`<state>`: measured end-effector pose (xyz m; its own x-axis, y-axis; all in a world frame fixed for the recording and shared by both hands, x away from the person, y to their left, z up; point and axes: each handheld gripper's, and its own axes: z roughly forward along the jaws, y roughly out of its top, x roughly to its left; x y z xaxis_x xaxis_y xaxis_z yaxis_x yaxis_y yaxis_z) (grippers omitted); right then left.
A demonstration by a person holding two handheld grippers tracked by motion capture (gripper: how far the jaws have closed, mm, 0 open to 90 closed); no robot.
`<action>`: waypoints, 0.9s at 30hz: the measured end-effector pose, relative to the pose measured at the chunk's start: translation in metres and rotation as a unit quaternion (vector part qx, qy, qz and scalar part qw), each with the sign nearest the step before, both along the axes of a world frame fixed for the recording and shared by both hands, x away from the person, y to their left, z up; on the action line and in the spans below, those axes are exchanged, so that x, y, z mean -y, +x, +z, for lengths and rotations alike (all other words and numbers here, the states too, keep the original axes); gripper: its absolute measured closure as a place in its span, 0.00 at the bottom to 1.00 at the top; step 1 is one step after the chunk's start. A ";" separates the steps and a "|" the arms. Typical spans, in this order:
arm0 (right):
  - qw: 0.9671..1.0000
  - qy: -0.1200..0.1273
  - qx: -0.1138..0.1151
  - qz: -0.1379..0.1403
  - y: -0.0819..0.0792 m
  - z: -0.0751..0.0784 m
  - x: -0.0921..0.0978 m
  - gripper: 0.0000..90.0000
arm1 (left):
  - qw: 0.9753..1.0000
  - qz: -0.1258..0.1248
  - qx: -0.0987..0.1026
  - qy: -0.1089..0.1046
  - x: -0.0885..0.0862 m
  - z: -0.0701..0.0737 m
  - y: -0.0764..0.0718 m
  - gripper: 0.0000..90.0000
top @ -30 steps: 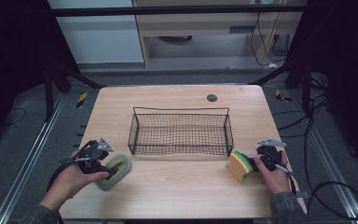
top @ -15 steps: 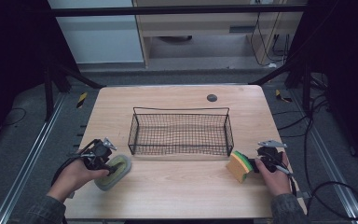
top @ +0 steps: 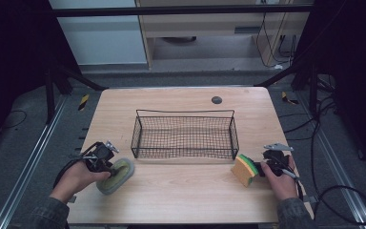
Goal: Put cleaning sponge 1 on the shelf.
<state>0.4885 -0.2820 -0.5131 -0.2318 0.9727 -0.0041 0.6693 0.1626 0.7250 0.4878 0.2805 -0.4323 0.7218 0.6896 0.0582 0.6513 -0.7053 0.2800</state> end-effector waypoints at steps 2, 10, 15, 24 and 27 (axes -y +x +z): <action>1.000 0.000 0.000 0.000 0.000 0.000 0.000 0.01 | 1.000 -0.006 -0.002 0.005 0.001 -0.002 0.000 0.73; 1.000 0.001 0.000 0.002 0.000 0.000 0.000 0.01 | 1.000 -0.019 0.024 0.002 -0.001 0.007 -0.007 0.79; 1.000 0.001 0.000 0.002 0.000 0.000 0.000 0.01 | 0.997 -0.055 0.053 -0.014 0.006 0.027 -0.018 0.79; 1.000 0.001 0.000 0.003 0.000 0.000 0.001 0.01 | 0.990 -0.097 0.098 -0.008 0.012 0.055 -0.023 0.79; 1.000 0.001 0.000 0.004 0.000 0.000 0.001 0.01 | 0.988 -0.103 0.111 -0.007 0.013 0.063 -0.019 0.79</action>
<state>0.4885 -0.2826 -0.5131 -0.2390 0.9710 -0.0023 0.6681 0.1661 0.7253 0.4691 0.2673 -0.3698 0.8180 0.5308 0.2216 0.4155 -0.8117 0.4105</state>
